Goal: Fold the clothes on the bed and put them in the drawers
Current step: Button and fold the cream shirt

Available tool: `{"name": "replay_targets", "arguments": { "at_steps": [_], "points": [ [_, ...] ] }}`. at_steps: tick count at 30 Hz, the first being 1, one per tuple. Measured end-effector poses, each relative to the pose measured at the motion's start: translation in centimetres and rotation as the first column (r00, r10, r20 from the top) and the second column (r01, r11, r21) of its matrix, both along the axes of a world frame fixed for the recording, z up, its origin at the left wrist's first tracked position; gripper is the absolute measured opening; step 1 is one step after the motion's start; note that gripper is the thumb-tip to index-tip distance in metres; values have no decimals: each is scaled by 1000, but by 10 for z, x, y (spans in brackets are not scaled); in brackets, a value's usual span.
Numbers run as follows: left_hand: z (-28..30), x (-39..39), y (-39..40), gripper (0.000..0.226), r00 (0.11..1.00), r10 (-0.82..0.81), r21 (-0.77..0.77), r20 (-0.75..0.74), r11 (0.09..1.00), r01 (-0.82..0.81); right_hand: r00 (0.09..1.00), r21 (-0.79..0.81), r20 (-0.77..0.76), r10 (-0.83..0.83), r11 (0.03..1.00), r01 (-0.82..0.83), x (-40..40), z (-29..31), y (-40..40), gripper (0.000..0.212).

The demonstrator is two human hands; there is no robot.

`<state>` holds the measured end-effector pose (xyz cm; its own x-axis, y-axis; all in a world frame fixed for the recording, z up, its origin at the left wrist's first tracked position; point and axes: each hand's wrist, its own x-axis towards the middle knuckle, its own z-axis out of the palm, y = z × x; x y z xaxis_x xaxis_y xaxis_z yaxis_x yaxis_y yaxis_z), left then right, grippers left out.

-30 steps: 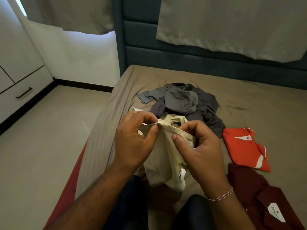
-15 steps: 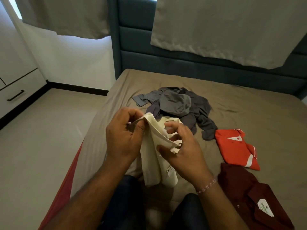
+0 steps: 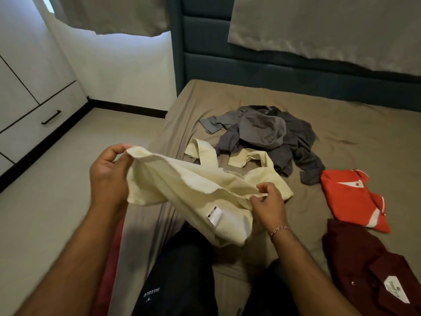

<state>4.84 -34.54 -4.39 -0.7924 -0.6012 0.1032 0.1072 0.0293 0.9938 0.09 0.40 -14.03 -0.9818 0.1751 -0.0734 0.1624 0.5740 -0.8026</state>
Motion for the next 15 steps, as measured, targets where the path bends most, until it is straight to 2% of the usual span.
{"name": "replay_targets", "arguments": {
  "at_steps": [4,5,7,9,11,12,13,15],
  "points": [
    [-27,-10,-17,39,957,212,11,199,976,-218,985,109,166,48,992,-66,-16,-28,8,13],
    [-34,-12,-14,40,946,238,-58,221,971,-231,979,117,196,56,990,-80,-17,-34,9,12],
    [-43,-13,2,44,941,269,-305,204,931,-200,973,183,207,102,973,-141,-18,-42,8,11],
    [-51,-16,30,45,979,156,-465,133,882,-77,966,323,201,159,921,-219,-17,-48,7,8],
    [-60,-21,63,38,975,-122,-493,183,847,199,967,458,173,186,854,-246,-16,-51,7,8],
    [-69,-24,80,34,928,-273,-512,255,775,369,965,503,174,195,825,-257,-16,-51,8,11],
    [-79,-26,96,30,857,-389,-554,337,655,514,959,523,195,204,806,-278,-18,-50,9,15],
    [-107,-35,127,31,728,-483,-616,487,402,678,941,483,248,228,813,-325,-25,-50,12,26]
  ]
}}
